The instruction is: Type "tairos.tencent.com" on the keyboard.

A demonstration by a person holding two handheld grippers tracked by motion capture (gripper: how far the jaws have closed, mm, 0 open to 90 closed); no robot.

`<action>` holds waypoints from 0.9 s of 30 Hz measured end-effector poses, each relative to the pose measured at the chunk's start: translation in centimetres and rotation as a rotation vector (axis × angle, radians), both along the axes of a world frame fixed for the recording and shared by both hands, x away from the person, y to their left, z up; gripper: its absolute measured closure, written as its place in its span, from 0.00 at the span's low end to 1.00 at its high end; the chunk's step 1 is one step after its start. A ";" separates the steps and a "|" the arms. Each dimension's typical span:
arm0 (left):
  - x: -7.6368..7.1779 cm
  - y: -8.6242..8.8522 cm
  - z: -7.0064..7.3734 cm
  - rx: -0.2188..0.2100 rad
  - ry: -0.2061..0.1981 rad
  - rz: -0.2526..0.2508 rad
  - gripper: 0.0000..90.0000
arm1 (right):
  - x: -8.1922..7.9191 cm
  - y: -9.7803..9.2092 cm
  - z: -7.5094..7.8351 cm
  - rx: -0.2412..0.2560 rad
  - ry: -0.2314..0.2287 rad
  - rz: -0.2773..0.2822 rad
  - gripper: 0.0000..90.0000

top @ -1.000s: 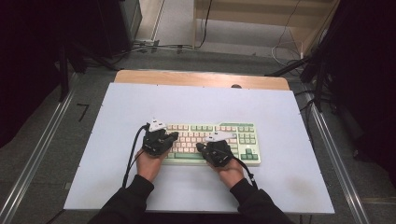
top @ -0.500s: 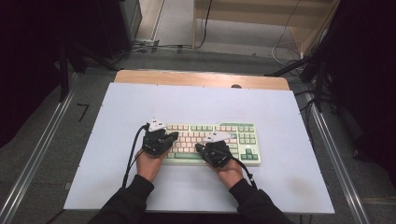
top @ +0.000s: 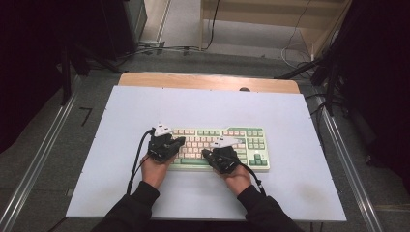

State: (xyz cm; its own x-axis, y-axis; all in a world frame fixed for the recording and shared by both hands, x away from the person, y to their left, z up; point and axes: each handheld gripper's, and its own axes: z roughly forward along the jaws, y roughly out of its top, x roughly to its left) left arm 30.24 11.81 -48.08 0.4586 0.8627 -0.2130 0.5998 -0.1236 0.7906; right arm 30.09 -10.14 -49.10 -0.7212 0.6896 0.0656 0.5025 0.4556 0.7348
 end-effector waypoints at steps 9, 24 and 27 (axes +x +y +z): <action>0.0 0.0 0.1 -0.005 -0.001 0.000 1.00 | -0.1 -0.5 0.7 0.037 -0.001 -0.013 0.97; 0.0 -0.4 0.3 -0.008 -0.005 -0.012 1.00 | 0.1 -1.4 1.3 0.056 -0.007 -0.037 0.97; 0.0 -0.6 0.3 -0.006 -0.006 -0.017 1.00 | 0.1 -1.5 1.4 0.055 -0.010 -0.039 0.97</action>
State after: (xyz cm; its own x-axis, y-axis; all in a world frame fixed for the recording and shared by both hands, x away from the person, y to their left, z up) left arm 30.27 11.23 -47.81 0.4747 0.8533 -0.2157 0.5930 -0.1289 0.7948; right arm 30.21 -11.65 -47.75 -0.6945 0.7129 0.0971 0.5116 0.3944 0.7634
